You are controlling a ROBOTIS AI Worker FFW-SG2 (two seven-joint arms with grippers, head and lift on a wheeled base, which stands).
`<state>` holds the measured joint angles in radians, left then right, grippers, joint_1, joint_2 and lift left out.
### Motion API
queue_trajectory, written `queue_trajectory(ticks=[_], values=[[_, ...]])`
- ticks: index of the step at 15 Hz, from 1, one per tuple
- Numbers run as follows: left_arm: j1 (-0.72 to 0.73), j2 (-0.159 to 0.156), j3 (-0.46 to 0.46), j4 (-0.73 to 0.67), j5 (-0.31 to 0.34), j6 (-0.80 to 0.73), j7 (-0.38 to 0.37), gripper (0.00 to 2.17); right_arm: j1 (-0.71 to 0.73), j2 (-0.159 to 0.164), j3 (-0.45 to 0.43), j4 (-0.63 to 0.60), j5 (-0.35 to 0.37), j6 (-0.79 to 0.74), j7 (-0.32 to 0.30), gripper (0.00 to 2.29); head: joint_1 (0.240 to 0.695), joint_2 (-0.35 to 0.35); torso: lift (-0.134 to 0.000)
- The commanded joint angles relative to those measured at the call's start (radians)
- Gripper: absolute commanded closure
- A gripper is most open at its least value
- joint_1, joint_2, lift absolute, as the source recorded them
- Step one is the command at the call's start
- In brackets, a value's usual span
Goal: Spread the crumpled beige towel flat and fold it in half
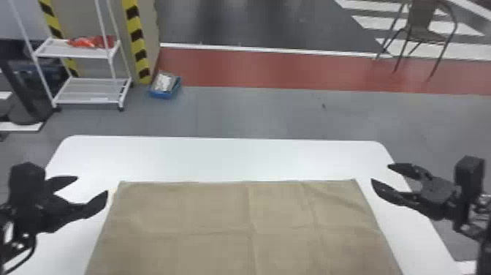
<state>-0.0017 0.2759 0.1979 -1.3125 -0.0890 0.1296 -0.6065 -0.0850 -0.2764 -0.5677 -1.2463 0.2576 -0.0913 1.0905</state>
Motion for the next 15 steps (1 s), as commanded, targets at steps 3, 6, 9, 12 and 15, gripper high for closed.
queue_trajectory(ticks=[3,6,9,12,15], values=[[0.241,0.000,0.080,-0.172,0.095,-0.090,0.002,0.14,0.171,0.014,-0.041,-0.091,-0.020,-0.351,0.032,0.22,0.695,-0.074,0.000],[0.318,0.000,0.081,-0.175,0.097,-0.179,0.005,0.16,0.266,0.010,-0.051,-0.078,0.014,-0.673,0.032,0.29,0.695,-0.054,0.000],[0.385,-0.004,0.067,-0.194,0.100,-0.247,0.019,0.15,0.329,-0.029,-0.077,-0.028,0.098,-0.824,0.017,0.29,0.695,-0.037,0.000],[0.447,-0.007,0.071,-0.212,0.104,-0.376,0.042,0.15,0.378,-0.072,-0.116,0.018,0.097,-0.882,0.017,0.39,0.695,-0.069,0.000],[0.474,0.005,0.077,-0.217,0.086,-0.406,0.044,0.21,0.404,-0.109,-0.129,0.073,0.097,-0.913,0.017,0.47,0.695,-0.129,0.000]])
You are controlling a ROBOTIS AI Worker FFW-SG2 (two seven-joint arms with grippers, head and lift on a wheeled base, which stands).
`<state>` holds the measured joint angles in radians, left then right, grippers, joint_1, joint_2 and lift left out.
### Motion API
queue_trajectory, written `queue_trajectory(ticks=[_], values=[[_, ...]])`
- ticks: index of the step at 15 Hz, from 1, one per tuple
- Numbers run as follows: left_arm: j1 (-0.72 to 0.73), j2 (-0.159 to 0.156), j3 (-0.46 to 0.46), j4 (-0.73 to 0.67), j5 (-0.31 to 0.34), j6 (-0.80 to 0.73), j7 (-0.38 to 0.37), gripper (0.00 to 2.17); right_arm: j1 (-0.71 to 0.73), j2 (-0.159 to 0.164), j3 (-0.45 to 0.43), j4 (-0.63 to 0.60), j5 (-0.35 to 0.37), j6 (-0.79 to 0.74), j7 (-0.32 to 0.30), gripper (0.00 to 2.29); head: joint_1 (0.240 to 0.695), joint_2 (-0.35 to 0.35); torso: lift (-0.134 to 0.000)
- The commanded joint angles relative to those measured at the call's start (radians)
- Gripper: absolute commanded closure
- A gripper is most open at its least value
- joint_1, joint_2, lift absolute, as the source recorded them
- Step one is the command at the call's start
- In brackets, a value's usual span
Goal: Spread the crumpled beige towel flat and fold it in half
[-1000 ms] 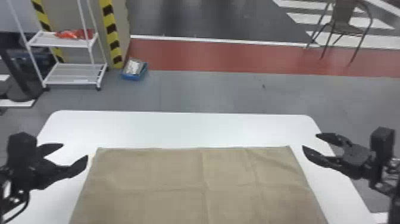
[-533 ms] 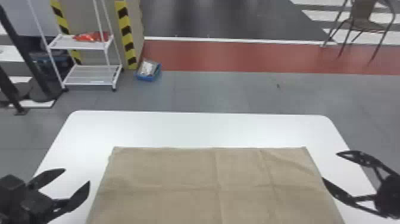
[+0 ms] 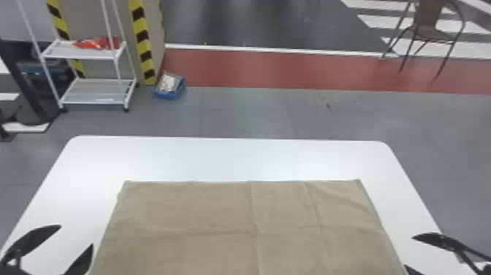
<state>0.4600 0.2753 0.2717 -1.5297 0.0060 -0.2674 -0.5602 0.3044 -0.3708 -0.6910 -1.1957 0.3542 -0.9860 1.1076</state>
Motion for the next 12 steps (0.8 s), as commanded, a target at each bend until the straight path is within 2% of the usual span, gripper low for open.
queue_trajectory(ticks=[1,3,6,9,10,12], values=[[0.020,0.010,0.003,0.010,-0.026,-0.009,-0.007,0.21,0.021,-0.020,-0.010,0.039,0.000,-0.052,0.000,0.47,0.695,-0.140,0.000],[0.037,0.016,-0.005,0.025,-0.047,-0.037,-0.001,0.21,0.032,-0.033,-0.012,0.048,0.002,-0.052,0.021,0.47,0.695,-0.153,0.000],[0.071,0.024,-0.008,0.043,-0.089,-0.095,0.002,0.27,0.032,-0.053,-0.012,0.048,0.052,-0.012,0.048,0.47,0.695,-0.175,0.000],[0.097,0.030,-0.009,0.042,-0.095,-0.147,0.002,0.33,0.033,-0.085,-0.015,0.057,0.052,0.050,0.064,0.54,0.695,-0.210,0.000],[0.098,0.030,-0.009,0.039,-0.109,-0.147,0.003,0.33,0.032,-0.091,-0.015,0.061,0.052,0.056,0.064,0.54,0.695,-0.226,0.000],[0.106,0.033,-0.023,0.039,-0.176,-0.157,0.028,0.33,0.032,-0.091,-0.030,0.061,0.046,0.062,0.078,0.54,0.695,-0.262,0.000]])
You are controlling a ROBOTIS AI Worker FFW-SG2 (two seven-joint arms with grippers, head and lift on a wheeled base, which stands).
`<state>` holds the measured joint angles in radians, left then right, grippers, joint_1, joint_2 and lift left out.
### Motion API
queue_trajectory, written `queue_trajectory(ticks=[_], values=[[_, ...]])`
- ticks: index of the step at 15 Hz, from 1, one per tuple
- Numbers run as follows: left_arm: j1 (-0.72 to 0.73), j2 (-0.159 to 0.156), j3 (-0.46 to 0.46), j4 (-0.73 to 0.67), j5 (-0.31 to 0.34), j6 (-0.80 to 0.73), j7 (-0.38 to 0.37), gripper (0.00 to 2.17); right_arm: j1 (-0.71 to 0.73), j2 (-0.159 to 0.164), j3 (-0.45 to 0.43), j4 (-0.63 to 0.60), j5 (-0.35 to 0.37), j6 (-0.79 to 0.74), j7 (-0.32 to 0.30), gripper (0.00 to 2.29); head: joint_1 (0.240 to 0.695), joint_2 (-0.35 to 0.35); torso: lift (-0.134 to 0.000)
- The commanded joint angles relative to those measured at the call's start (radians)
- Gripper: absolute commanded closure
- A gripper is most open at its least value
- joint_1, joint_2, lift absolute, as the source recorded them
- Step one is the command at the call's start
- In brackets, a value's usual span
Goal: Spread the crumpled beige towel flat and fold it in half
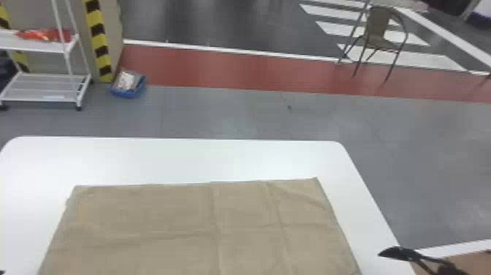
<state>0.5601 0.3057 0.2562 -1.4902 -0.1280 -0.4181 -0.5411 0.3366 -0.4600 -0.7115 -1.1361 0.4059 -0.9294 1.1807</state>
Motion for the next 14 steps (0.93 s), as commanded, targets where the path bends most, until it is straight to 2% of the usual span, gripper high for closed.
queue_trajectory(ticks=[1,3,5,6,7,14], values=[[0.012,0.009,-0.008,-0.001,-0.053,0.000,0.004,0.33,-0.001,-0.002,-0.016,0.001,-0.010,0.008,0.008,0.54,0.695,-0.273,0.000],[0.023,0.029,-0.002,-0.010,-0.071,0.049,-0.010,0.33,0.001,-0.014,-0.020,0.018,-0.024,0.011,0.008,0.54,0.695,-0.292,0.000],[0.034,0.032,0.029,-0.030,-0.070,0.105,-0.071,0.33,0.001,-0.017,-0.020,0.025,-0.026,0.011,0.008,0.54,0.695,-0.305,0.000],[0.040,0.035,0.034,-0.042,-0.068,0.129,-0.094,0.44,-0.001,-0.017,-0.019,0.030,-0.024,0.011,0.007,0.54,0.695,-0.304,0.000],[0.041,0.038,0.034,-0.044,-0.073,0.147,-0.094,0.52,-0.004,-0.019,-0.017,0.033,-0.024,0.011,0.007,0.54,0.695,-0.300,0.000],[0.037,0.049,0.005,-0.042,-0.108,0.160,-0.091,0.52,-0.005,-0.017,-0.017,0.035,-0.030,0.014,0.007,0.54,0.695,-0.281,0.000]])
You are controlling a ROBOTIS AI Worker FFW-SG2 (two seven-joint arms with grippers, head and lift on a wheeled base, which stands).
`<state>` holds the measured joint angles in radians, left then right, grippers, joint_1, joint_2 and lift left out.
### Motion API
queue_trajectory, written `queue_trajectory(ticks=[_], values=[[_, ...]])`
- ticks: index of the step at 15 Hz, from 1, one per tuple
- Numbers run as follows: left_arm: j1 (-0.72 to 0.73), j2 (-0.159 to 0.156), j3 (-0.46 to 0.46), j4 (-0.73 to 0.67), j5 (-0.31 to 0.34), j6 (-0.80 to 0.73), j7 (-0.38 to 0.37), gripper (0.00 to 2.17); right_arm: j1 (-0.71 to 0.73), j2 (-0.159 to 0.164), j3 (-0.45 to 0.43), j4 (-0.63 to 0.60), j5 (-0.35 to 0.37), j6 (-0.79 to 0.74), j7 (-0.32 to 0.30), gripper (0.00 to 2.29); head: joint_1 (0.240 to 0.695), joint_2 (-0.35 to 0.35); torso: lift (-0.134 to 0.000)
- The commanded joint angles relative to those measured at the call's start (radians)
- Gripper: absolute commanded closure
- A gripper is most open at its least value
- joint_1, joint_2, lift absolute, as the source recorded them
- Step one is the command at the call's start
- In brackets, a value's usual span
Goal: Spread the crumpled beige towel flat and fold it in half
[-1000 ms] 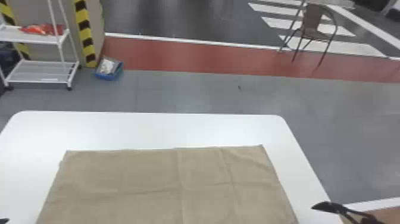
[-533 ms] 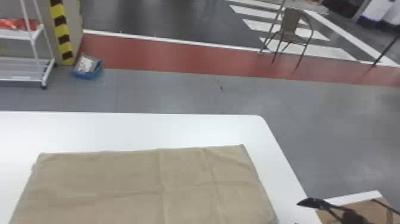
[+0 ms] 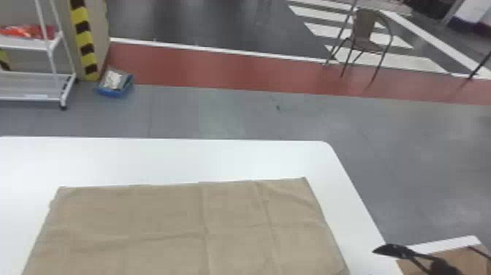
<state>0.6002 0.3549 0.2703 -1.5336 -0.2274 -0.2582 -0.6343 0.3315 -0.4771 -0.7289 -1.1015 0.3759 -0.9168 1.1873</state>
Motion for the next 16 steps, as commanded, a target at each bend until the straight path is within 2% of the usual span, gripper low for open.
queue_trajectory(ticks=[1,9,10,16], values=[[-0.007,-0.001,-0.023,0.003,-0.020,0.000,0.007,0.52,0.000,0.002,0.000,0.000,-0.002,0.002,0.000,0.54,0.695,-0.285,0.000],[-0.040,0.003,-0.074,0.049,-0.055,-0.034,0.056,0.55,-0.002,0.000,-0.001,0.011,-0.014,0.002,0.002,0.54,0.695,-0.336,0.000],[-0.045,0.004,-0.074,0.055,-0.056,-0.037,0.059,0.66,-0.002,0.000,-0.001,0.011,-0.017,0.008,0.002,0.54,0.695,-0.340,0.000],[-0.066,0.016,-0.072,0.087,-0.063,-0.058,0.065,0.70,-0.002,0.000,0.000,0.011,-0.026,0.008,0.005,0.54,0.695,-0.323,0.000]])
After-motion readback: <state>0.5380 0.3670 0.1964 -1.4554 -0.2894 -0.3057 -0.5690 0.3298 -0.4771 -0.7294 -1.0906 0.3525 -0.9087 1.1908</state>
